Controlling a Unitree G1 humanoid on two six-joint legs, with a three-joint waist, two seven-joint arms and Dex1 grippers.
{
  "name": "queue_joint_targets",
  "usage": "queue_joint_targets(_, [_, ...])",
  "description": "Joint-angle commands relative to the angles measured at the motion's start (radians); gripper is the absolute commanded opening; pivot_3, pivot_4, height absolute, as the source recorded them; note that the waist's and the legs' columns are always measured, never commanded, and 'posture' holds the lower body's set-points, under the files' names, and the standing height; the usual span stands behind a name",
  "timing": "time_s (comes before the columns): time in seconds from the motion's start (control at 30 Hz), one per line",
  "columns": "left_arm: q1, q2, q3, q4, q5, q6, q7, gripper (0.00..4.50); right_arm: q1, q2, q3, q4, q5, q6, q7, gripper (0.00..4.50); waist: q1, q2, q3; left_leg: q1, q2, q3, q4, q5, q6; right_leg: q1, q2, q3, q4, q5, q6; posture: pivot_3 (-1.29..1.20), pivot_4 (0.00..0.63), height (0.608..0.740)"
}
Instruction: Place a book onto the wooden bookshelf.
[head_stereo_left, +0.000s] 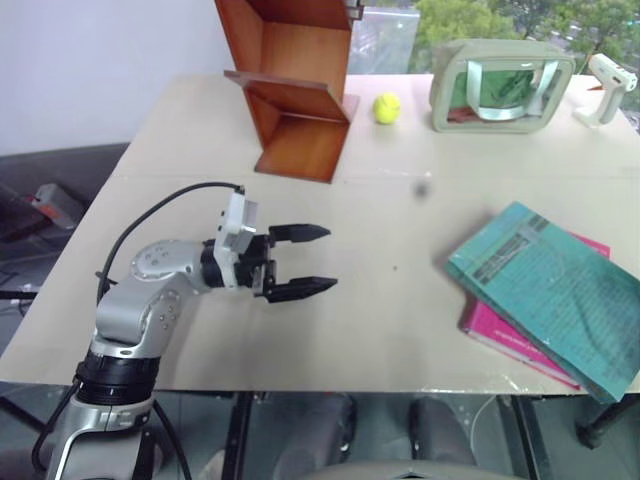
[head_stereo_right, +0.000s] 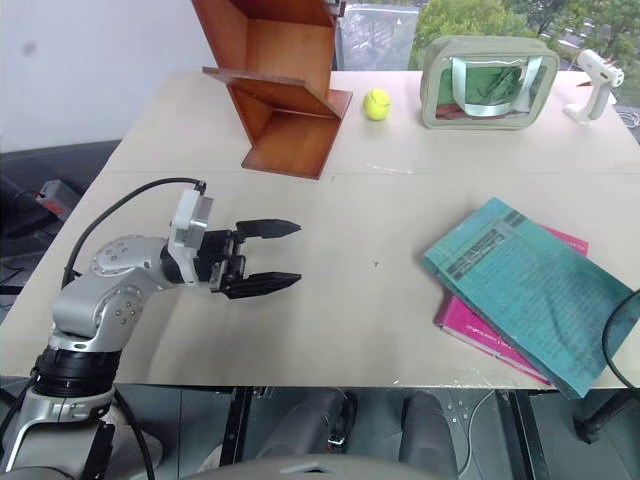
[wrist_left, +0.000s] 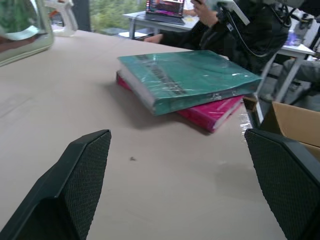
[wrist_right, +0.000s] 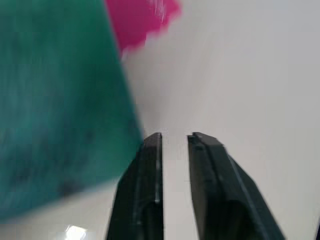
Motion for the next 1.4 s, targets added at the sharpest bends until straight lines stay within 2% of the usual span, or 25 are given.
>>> queue_joint_targets(0.03, [-0.025, -0.001, 0.006, 0.002, -0.002, -0.015, -0.008, 4.5, 0.058, 0.039, -0.071, -0.103, 0.012, 0.074, 0.01, 0.81, -0.002, 0.0, 0.0, 0.0, 0.0, 0.0, 0.0, 0.0, 0.0, 0.0, 0.0, 0.0, 0.0, 0.0, 0.0, 0.0, 0.15, 0.736])
queue_joint_targets(0.2, [-0.024, -0.007, 0.002, 0.01, 0.004, -0.028, -0.01, 4.5, 0.092, 0.125, -0.06, -0.169, 0.06, 0.134, -0.014, 0.81, -0.001, 0.0, 0.0, 0.001, 0.001, 0.0, 0.0, 0.0, 0.0, 0.001, 0.0, 0.0, 0.0, 0.0, 0.0, 0.0, 0.15, 0.736])
queue_joint_targets(0.47, [-0.016, -0.013, 0.0, 0.0, 0.002, -0.02, 0.001, 4.5, -0.033, 0.236, 0.02, -0.178, 0.176, 0.164, -0.086, 0.81, -0.001, -0.001, 0.0, 0.001, 0.001, -0.001, 0.001, 0.0, 0.0, 0.002, 0.0, -0.001, 0.0, 0.0, 0.0, 0.0, 0.15, 0.736])
queue_joint_targets(0.8, [0.001, -0.021, 0.006, -0.019, -0.003, -0.016, 0.025, 4.5, -0.164, 0.307, 0.186, -0.204, 0.273, 0.219, -0.201, 0.81, -0.001, -0.001, 0.0, 0.001, 0.001, -0.001, 0.001, 0.0, 0.0, 0.002, 0.0, -0.001, 0.0, 0.0, 0.0, 0.0, 0.15, 0.736])
queue_joint_targets(0.97, [0.025, -0.016, 0.013, -0.033, -0.009, -0.013, 0.035, 4.5, -0.269, 0.352, 0.256, -0.207, 0.315, 0.239, -0.269, 0.81, -0.004, -0.001, 0.0, 0.001, 0.001, -0.001, 0.001, 0.0, 0.0, 0.002, 0.001, -0.001, 0.0, 0.0, -0.001, 0.0, 0.15, 0.736])
queue_joint_targets(1.4, [0.052, -0.003, 0.031, -0.049, -0.011, 0.01, 0.081, 4.5, -0.599, 0.451, 0.537, -0.101, 0.326, 0.189, -0.378, 0.81, -0.004, -0.001, 0.0, 0.0, 0.0, -0.002, 0.001, 0.0, 0.0, 0.001, 0.001, -0.001, -0.001, 0.001, -0.001, 0.0, 0.15, 0.736])
